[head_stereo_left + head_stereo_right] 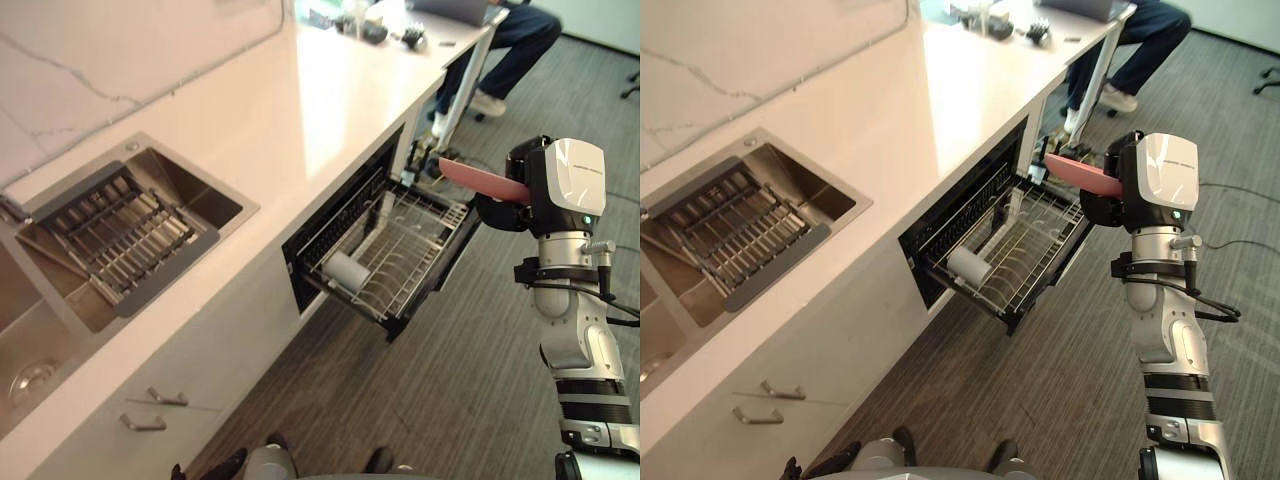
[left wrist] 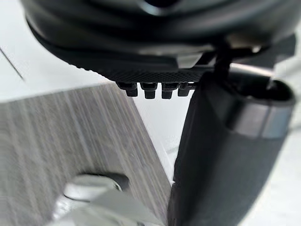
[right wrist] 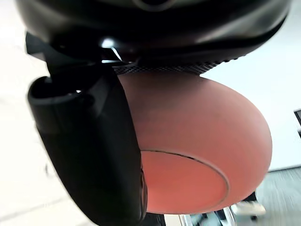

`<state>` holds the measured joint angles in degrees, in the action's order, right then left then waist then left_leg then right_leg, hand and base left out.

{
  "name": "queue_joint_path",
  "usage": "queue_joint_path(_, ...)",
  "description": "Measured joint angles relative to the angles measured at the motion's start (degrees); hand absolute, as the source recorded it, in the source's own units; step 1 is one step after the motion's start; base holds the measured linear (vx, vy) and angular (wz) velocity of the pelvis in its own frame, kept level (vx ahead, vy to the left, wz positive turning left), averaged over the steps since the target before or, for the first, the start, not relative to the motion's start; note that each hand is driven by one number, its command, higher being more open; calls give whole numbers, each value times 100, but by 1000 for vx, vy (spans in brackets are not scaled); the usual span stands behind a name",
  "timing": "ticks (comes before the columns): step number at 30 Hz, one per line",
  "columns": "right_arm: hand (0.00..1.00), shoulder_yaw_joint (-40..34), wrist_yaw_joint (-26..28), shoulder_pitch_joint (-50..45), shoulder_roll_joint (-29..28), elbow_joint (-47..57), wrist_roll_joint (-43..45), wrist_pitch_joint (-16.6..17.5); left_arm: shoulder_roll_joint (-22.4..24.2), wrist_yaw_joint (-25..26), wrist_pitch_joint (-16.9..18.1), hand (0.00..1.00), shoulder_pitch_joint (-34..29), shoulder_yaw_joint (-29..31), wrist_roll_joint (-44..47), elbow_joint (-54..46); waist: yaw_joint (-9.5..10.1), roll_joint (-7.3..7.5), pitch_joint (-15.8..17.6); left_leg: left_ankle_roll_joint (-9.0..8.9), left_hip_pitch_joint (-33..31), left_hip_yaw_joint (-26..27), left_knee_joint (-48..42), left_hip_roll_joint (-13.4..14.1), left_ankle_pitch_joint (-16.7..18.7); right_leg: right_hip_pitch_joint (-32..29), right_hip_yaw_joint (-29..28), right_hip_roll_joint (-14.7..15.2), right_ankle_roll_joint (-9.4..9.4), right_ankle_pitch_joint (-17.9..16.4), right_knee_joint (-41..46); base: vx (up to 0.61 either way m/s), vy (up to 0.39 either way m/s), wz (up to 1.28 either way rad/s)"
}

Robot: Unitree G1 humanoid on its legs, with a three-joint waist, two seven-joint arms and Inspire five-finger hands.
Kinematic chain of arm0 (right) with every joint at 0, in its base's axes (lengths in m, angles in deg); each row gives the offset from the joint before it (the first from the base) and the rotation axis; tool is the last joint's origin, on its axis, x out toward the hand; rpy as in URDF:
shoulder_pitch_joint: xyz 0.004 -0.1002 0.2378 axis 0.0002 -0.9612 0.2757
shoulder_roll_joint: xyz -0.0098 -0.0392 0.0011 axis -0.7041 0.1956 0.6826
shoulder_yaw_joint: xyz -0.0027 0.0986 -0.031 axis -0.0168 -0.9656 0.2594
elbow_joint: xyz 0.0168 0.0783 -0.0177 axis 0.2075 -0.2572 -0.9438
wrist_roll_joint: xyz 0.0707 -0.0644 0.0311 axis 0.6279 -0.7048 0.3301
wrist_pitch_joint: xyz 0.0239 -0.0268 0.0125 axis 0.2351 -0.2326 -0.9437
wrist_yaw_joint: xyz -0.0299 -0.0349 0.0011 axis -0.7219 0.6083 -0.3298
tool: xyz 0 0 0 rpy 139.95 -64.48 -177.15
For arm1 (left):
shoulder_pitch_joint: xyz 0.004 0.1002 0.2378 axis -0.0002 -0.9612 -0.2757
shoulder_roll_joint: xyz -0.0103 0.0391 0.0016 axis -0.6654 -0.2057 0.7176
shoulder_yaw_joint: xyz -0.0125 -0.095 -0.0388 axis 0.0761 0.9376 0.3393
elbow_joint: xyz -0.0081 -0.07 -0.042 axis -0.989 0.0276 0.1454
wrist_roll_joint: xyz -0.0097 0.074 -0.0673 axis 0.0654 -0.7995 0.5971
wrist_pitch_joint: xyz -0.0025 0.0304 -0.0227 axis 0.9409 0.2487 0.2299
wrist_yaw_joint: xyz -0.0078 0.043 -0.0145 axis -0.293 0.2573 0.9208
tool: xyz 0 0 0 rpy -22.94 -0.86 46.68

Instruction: Walk over to the sink, pick up the cup, carry it to the dishwasher, place the cup inside the dishwasher, then close the dishwasher door

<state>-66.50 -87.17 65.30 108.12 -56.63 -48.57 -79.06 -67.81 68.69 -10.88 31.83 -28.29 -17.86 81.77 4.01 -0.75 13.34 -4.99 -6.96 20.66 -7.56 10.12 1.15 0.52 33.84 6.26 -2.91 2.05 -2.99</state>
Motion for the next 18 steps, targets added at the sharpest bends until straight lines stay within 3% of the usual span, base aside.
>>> queue_joint_path(5, 0, 286, -44, 1048, 463, -1043, 6, -436, -19, -150, -13, 100, 240, -198, 406, -362, 73, -158, 628, 118, -517, -367, 211, -205, -303, -466, 201, 101, 23, 146, 2, -27, 64, 25)
queue_joint_path(11, 0, 934, -80, 1943, 984, -1687, 196, -630, -323, -227, 6, 100, 576, -674, 729, -756, 147, -243, 1154, 220, -989, -702, 222, -432, -384, -821, 286, 276, -26, 201, 3, 43, 113, 19)
queue_joint_path(18, 0, 1645, -133, 2864, 1396, -2430, 249, -691, -473, -305, 96, 100, 843, -1211, 1017, -852, 236, -466, 1299, 307, -1258, -996, 240, -644, -362, -1084, 222, 492, -94, 245, 68, 61, 104, 11)
